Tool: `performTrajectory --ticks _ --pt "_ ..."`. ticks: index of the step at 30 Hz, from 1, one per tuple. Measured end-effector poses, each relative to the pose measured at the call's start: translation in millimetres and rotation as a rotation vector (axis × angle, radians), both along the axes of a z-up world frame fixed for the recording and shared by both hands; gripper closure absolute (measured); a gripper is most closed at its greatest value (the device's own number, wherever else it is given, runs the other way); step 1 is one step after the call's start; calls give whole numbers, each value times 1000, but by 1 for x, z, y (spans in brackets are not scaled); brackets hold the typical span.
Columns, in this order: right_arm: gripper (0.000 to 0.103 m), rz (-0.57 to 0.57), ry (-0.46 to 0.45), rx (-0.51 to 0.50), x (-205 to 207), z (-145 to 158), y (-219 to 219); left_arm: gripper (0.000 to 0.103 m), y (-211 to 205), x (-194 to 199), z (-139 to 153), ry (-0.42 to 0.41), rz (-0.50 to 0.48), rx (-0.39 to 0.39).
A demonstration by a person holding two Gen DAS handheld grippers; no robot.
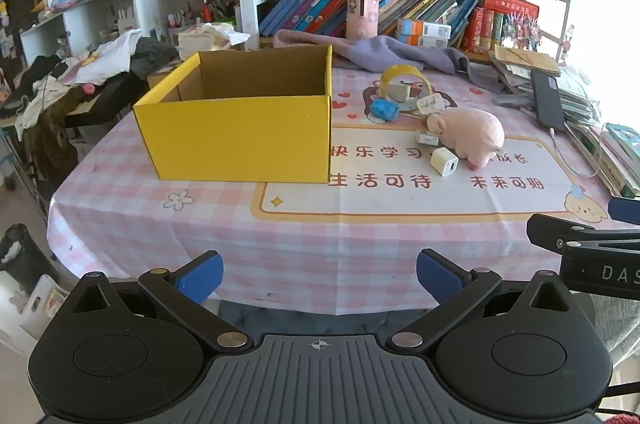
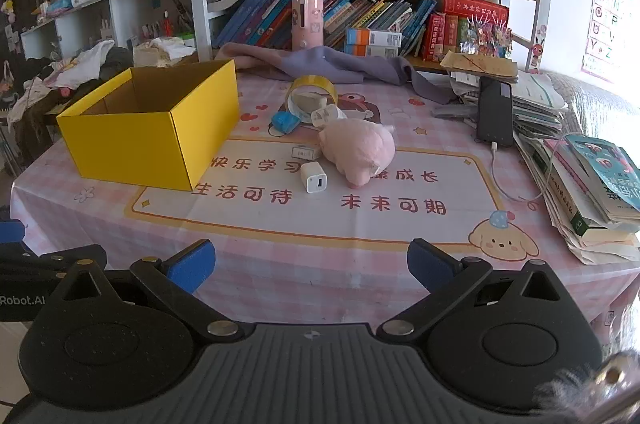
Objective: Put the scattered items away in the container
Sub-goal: 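Move both tools toward the scattered items beside the yellow box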
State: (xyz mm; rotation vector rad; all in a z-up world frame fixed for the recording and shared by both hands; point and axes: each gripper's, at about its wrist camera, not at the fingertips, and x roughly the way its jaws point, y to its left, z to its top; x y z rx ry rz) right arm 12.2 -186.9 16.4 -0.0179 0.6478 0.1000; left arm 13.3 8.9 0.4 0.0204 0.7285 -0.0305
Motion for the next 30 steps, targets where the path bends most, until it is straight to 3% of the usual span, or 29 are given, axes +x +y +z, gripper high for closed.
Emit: performTrajectory --ticks 30 --pt "0 -7 51 -3 28 -13 -3 0 -4 26 -11 40 -20 -36"
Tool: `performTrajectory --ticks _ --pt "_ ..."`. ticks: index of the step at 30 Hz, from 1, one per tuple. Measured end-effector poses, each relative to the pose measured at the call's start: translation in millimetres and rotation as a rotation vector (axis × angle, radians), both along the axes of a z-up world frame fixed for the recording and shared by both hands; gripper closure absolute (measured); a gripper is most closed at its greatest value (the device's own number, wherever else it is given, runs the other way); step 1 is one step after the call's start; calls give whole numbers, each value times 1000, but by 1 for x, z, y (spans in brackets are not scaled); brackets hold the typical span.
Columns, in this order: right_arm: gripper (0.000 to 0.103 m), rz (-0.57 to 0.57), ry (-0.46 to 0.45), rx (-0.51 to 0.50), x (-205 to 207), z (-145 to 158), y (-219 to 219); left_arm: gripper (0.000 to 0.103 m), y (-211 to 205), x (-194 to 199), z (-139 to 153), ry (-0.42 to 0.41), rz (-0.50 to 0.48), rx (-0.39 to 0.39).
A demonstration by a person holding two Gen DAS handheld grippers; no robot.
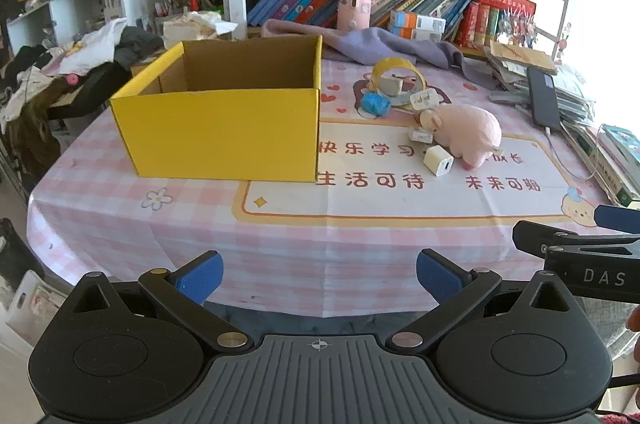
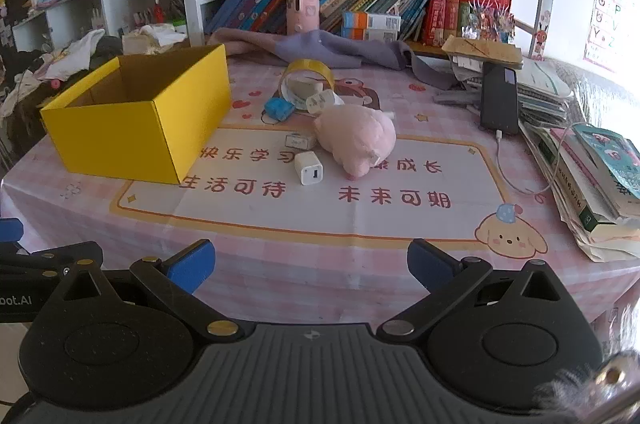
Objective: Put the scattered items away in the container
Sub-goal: 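Move both tools toward the scattered items beside the yellow box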
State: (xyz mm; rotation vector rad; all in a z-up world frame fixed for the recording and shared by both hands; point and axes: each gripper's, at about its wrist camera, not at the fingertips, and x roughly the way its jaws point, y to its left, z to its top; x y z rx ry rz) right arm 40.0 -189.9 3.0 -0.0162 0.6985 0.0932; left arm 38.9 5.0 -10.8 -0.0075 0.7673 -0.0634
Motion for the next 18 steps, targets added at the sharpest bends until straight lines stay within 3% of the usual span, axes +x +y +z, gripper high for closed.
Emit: performTrajectory --ticks 11,18 --pt "0 -22 38 -10 16 -15 -17 0 -20 18 -14 32 -33 -19" --pt "0 -38 92 14 50 -22 -32 0 -37 42 -16 50 -70 -8"
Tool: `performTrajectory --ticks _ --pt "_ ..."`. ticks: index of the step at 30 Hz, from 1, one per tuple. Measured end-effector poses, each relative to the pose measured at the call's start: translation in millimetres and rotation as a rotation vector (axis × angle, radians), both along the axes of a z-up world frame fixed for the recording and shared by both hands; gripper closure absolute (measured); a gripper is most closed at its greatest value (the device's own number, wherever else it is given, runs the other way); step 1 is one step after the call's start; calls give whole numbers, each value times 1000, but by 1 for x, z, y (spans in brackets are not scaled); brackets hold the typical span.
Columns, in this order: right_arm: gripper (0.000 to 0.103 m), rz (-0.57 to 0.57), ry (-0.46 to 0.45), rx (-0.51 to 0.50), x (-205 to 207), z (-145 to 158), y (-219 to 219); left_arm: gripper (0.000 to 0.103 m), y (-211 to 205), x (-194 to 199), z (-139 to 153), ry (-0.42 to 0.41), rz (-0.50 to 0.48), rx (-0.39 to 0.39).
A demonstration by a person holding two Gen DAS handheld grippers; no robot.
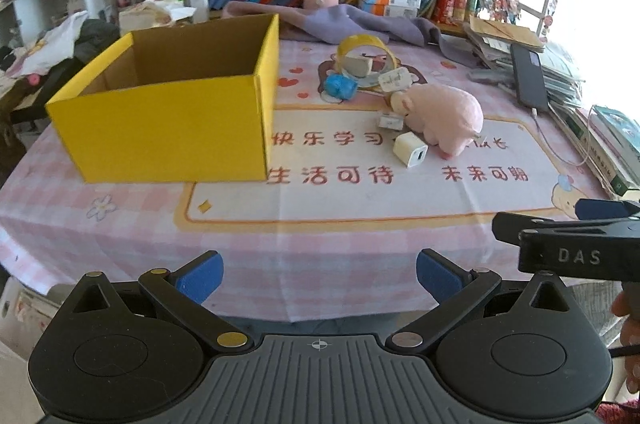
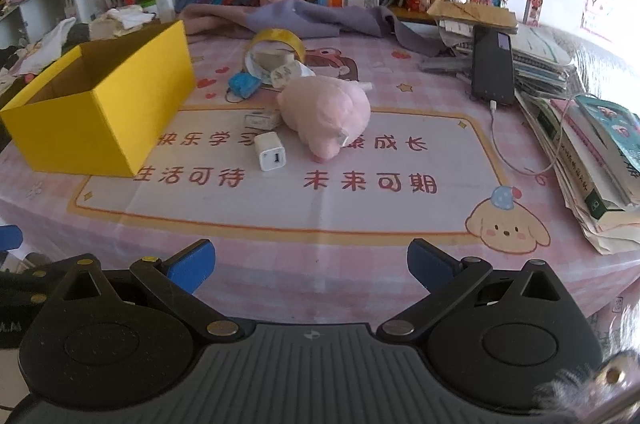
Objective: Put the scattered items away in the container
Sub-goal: 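Move both tools toward the scattered items beside the yellow box, then grasp the pink plush pig with the right gripper while the left gripper grasps a white charger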
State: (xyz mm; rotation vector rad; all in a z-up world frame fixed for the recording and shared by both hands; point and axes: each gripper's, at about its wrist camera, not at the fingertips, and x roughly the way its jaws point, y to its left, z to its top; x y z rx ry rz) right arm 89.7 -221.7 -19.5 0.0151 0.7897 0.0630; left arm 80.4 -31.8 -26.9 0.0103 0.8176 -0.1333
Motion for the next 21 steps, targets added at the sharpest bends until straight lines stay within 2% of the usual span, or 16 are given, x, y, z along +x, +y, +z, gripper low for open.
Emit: performTrajectory --ticks 5,9,13,21 --pt "0 8 -15 -11 25 3 -10 0 -17 26 -1 -4 -31 -1" --pt "0 -28 -34 -43 48 7 -25 0 -35 49 -6 11 -68 -9" --pt "1 -54 -62 -3 70 11 -48 1 -54 70 -8 8 -89 -8" --pt "2 68 -42 19 123 9 -62 6 -79 113 -20 41 -61 12"
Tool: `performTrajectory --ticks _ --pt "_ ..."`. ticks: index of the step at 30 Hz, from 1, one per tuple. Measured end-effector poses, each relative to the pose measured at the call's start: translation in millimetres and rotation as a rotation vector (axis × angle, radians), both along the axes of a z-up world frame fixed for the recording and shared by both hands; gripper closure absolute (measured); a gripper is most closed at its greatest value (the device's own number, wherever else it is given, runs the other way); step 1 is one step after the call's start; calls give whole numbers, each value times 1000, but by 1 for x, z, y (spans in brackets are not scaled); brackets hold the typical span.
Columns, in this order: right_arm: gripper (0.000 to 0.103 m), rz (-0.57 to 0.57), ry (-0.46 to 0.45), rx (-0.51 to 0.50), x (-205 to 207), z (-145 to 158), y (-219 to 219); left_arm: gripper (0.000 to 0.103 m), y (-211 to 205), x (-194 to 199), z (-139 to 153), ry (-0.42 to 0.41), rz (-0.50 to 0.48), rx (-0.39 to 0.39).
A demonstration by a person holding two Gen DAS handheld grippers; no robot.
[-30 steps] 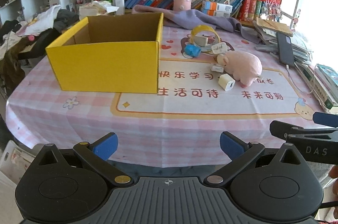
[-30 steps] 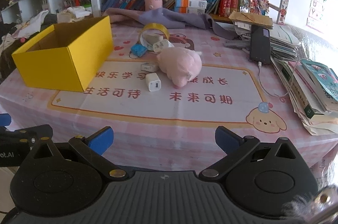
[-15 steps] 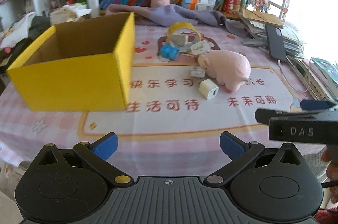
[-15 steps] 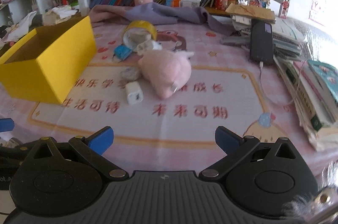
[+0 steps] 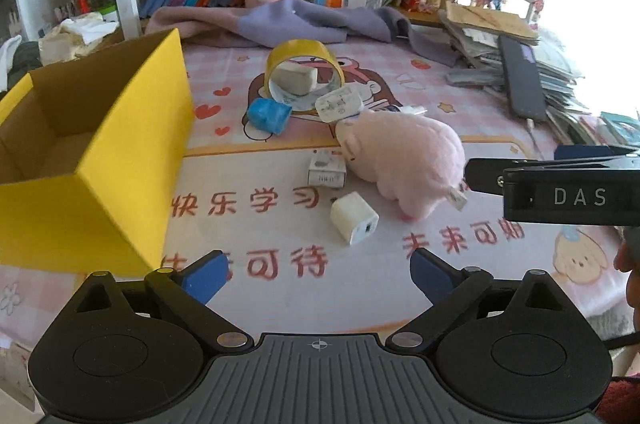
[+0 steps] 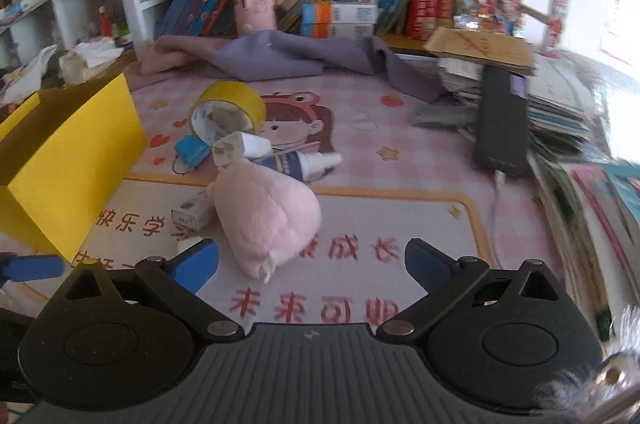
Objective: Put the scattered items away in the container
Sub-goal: 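Grasp the pink plush pig with the right gripper while the left gripper grasps a white charger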
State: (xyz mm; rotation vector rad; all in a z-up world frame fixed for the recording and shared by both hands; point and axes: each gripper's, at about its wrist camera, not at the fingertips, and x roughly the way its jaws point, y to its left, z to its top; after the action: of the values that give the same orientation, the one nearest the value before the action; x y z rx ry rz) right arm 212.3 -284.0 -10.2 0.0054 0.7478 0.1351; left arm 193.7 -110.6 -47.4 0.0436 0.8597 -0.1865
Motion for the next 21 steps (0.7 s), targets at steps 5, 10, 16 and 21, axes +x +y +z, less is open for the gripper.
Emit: performTrajectory --ticks 5,10,16,21 --pt "4 113 27 9 35 -7 5 17 -11 21 -8 25 30 27" --pt "9 232 64 -4 66 -18 17 29 -20 39 -17 59 60 50" --pt "22 299 136 6 97 -37 20 39 -32 53 -28 106 59 47" --pt "35 330 159 49 104 -41 10 52 -42 64 -34 130 43 52"
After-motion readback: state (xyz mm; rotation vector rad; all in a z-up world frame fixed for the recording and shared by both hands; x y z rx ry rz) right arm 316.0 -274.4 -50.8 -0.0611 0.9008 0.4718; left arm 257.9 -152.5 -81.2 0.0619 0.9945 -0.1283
